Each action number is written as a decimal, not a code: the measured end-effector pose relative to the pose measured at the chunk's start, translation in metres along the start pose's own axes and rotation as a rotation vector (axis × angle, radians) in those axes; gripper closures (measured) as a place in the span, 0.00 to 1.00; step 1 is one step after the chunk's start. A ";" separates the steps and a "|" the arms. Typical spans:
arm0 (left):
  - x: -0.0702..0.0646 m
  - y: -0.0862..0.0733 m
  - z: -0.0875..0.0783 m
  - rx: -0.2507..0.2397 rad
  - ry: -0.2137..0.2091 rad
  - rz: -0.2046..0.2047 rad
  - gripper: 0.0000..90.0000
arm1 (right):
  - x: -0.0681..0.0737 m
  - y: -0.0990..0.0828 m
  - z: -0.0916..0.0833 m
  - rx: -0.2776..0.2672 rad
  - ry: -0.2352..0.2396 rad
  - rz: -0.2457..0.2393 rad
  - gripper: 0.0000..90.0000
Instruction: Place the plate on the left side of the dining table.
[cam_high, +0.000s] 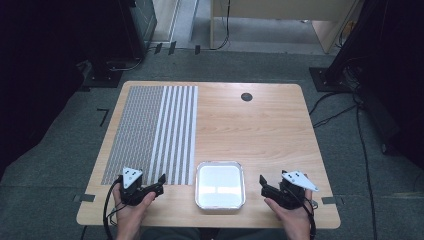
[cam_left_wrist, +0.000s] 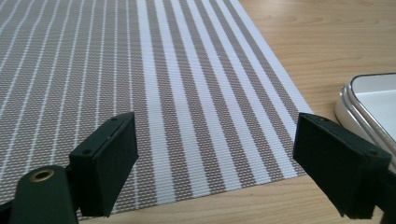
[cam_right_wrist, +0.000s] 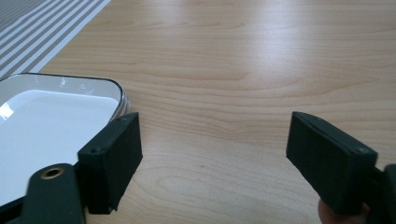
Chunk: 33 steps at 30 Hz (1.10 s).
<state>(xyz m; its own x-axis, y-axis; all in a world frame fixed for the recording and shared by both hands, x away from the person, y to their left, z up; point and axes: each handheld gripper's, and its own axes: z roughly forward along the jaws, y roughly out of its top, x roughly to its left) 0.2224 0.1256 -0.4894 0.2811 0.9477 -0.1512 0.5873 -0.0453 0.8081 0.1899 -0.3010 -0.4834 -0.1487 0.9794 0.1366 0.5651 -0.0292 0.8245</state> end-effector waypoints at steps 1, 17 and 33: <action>-0.002 0.000 0.001 0.001 -0.003 0.004 0.16 | 0.002 0.000 -0.001 -0.007 -0.004 -0.002 0.25; -0.030 0.007 0.009 0.005 -0.064 0.004 0.17 | 0.014 0.002 0.001 -0.042 0.004 0.004 0.39; -0.056 0.018 0.024 0.025 -0.093 0.030 0.32 | 0.035 0.016 0.008 -0.118 0.055 0.029 0.66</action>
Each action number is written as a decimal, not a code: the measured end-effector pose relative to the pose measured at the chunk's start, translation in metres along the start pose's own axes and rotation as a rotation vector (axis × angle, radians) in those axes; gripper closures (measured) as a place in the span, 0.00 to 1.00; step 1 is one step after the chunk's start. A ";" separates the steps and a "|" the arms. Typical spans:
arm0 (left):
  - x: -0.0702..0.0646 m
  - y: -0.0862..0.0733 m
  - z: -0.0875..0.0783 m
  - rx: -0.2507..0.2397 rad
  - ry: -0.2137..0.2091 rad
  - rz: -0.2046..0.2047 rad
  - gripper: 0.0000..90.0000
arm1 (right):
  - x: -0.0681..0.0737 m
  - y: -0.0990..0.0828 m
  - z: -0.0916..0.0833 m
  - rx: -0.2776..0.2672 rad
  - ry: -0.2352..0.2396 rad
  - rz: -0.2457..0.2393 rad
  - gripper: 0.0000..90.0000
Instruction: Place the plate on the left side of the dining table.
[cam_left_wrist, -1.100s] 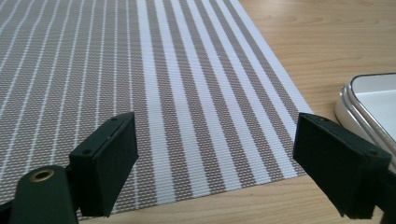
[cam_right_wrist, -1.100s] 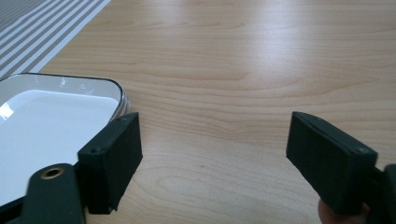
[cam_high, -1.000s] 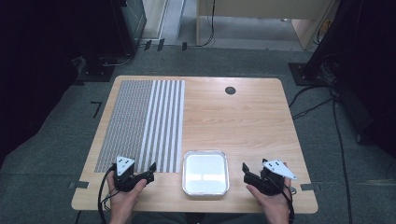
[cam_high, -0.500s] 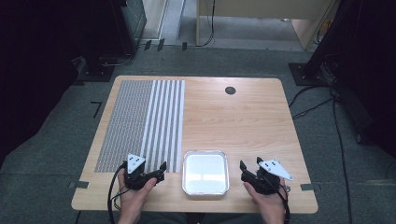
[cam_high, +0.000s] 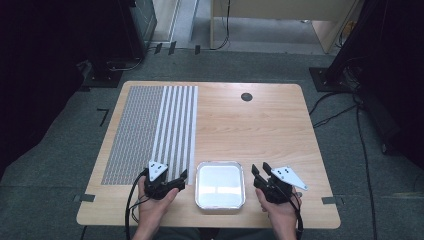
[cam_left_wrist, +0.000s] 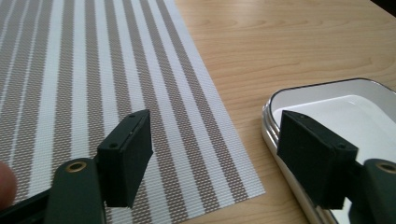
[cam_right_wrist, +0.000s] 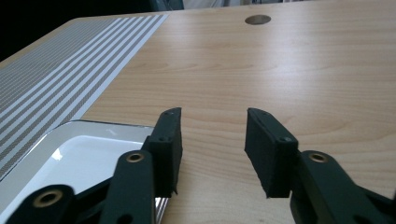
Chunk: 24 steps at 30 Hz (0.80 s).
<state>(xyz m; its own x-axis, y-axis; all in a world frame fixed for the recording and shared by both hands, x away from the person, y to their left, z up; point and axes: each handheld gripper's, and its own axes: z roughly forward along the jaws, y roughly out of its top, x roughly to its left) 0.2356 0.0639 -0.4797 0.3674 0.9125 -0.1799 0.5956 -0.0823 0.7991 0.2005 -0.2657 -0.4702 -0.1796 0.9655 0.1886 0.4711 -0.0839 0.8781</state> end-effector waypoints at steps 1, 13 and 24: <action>-0.001 0.001 0.001 0.002 -0.002 0.000 0.32 | 0.001 0.000 0.001 -0.001 0.000 0.002 0.66; -0.017 0.000 0.008 0.031 -0.114 -0.005 0.50 | 0.011 -0.009 0.015 0.090 0.126 0.081 0.81; -0.024 -0.014 0.006 0.067 -0.134 0.013 0.69 | -0.002 -0.022 0.015 0.153 0.194 0.205 0.85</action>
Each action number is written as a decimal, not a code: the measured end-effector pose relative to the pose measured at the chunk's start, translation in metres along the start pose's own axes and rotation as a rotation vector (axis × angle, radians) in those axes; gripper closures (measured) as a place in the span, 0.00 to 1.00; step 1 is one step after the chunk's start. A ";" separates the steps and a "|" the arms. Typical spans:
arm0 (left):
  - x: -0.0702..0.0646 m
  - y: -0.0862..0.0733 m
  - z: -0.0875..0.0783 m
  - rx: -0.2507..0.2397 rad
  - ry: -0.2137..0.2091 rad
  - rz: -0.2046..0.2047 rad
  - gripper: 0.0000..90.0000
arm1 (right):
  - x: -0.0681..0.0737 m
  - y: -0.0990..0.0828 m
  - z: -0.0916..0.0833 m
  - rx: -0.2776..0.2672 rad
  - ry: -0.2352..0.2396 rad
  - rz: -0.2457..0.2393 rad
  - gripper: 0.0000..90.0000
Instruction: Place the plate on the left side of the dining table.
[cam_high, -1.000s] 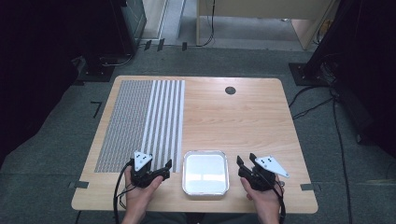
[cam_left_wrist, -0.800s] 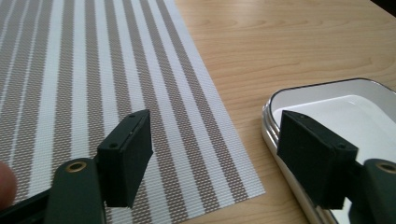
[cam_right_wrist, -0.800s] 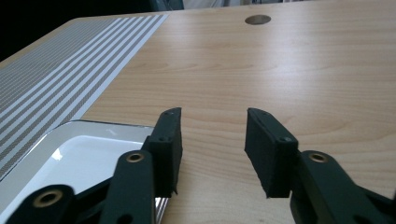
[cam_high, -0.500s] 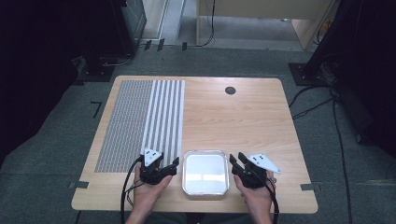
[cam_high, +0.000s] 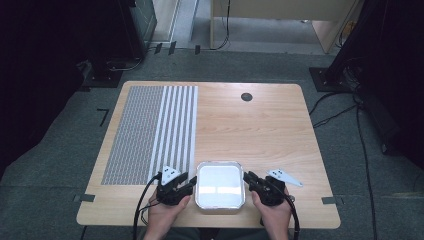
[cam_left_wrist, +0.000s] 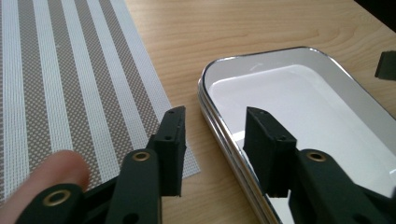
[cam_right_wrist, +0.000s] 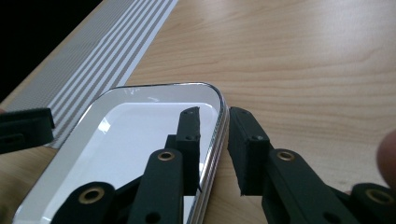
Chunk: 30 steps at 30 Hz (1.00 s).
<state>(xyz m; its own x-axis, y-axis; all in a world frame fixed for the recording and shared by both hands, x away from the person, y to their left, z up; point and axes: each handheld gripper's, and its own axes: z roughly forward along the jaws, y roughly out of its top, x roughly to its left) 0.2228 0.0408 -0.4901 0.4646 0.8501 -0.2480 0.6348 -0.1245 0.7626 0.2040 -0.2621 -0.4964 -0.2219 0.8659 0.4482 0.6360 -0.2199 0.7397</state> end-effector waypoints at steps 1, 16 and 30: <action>-0.001 -0.002 0.000 0.011 -0.020 0.005 0.72 | 0.000 0.000 0.000 0.007 0.006 0.020 0.86; -0.011 -0.009 0.007 0.061 -0.045 0.033 0.87 | -0.003 -0.006 0.007 0.071 0.005 0.111 0.92; -0.012 -0.009 0.008 0.057 -0.042 0.038 0.89 | -0.007 -0.006 0.006 0.081 0.036 0.191 1.00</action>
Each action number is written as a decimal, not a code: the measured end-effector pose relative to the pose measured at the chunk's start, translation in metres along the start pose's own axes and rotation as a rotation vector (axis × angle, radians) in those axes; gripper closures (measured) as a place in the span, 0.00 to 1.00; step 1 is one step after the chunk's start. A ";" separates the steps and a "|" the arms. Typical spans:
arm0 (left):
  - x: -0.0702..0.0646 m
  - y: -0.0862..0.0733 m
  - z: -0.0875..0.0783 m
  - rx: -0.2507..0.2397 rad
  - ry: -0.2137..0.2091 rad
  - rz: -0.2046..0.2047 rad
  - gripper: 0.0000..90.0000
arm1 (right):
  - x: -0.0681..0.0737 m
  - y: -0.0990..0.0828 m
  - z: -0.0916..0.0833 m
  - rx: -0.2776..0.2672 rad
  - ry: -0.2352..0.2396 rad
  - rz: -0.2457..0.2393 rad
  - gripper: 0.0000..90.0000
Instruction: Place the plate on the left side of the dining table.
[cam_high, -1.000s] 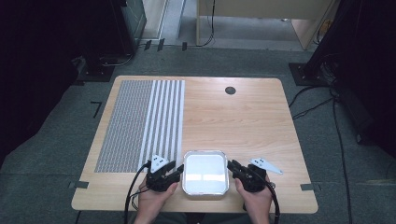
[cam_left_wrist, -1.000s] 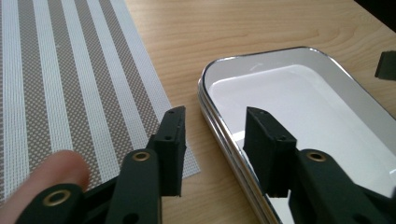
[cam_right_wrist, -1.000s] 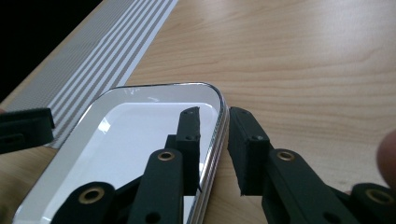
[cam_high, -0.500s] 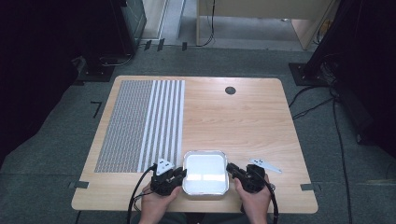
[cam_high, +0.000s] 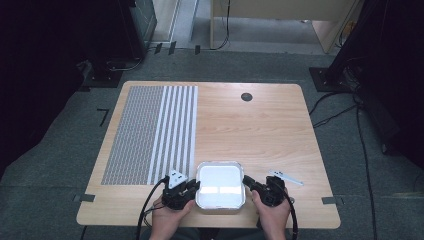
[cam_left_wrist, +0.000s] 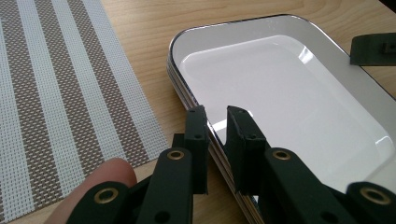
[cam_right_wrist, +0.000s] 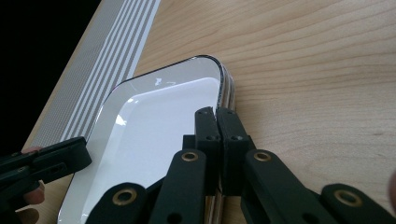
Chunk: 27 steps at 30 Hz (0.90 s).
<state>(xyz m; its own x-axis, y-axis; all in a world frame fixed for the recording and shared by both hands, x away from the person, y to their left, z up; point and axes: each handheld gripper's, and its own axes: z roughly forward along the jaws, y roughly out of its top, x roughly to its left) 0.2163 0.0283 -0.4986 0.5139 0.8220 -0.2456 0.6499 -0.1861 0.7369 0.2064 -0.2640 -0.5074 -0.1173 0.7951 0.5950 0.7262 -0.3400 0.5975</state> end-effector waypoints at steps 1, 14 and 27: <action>0.000 0.000 0.000 -0.001 0.001 -0.001 0.89 | -0.001 0.000 0.000 0.002 0.006 0.006 0.99; -0.003 -0.001 0.000 -0.014 0.023 0.027 0.89 | 0.012 -0.011 0.002 -0.094 -0.090 -0.067 1.00; -0.021 0.000 -0.003 -0.061 0.064 0.114 0.71 | 0.018 -0.008 -0.014 -0.214 -0.123 -0.050 1.00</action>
<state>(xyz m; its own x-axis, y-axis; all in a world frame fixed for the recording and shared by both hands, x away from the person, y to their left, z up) 0.2036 0.0126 -0.4914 0.5441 0.8306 -0.1187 0.5534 -0.2488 0.7949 0.1888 -0.2539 -0.4943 -0.0568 0.8644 0.4995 0.5599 -0.3867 0.7328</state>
